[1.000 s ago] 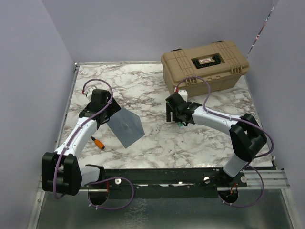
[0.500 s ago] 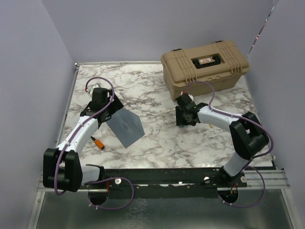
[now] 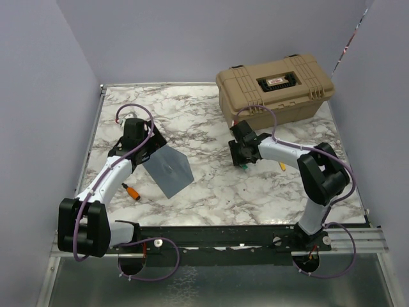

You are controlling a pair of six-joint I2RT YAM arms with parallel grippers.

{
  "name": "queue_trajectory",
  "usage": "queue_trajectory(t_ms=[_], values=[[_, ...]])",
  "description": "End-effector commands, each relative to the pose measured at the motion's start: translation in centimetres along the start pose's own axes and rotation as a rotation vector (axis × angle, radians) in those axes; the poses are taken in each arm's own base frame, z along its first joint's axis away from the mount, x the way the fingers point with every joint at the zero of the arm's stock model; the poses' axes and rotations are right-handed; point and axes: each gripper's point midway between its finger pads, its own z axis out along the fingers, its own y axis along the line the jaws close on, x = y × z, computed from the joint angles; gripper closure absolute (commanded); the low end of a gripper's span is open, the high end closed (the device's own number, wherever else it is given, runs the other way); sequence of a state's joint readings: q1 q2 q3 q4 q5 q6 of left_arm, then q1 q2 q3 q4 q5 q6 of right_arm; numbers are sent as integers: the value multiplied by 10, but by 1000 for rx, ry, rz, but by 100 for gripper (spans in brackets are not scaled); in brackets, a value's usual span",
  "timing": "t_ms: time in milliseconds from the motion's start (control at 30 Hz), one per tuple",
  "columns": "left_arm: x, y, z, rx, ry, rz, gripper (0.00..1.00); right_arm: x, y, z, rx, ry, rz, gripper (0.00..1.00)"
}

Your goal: Place the letter into the envelope and seal it

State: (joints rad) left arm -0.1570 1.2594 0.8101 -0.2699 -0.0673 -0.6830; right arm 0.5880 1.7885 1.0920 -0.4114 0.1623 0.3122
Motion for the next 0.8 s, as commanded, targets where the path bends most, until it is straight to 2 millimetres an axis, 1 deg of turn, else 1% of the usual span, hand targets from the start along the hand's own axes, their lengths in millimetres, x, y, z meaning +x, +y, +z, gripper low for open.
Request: queue_trajectory(t_ms=[0,133,233,267,333,367,433,533,567,633,700,767], values=[[1,-5,-2,39,6,5,1,-4,7,16,-37,11,-71,51],[6,-17,-4,99,42,7,1,-4,9,15,-50,2,-72,66],[13,-28,-5,169,77,12,1,-12,12,9,-64,-32,-58,85],[15,-33,-6,200,87,14,1,-18,15,6,-80,-55,-43,87],[19,-48,-11,288,111,17,13,-34,25,-6,-130,-120,3,90],[21,-58,-15,347,123,21,17,-45,32,-16,-167,-164,32,92],[18,-81,-26,466,130,10,21,-70,47,-37,-251,-252,102,93],[12,-115,-47,644,123,10,22,-110,77,-81,-450,-397,215,94],[9,-125,-54,695,110,12,21,-125,86,-97,-517,-453,252,94],[5,-144,-68,778,84,17,15,-149,101,-124,-641,-533,317,94],[4,-162,-80,853,69,45,10,-167,116,-147,-748,-571,344,94],[7,-176,-90,894,66,78,8,-179,128,-167,-840,-587,352,94]])
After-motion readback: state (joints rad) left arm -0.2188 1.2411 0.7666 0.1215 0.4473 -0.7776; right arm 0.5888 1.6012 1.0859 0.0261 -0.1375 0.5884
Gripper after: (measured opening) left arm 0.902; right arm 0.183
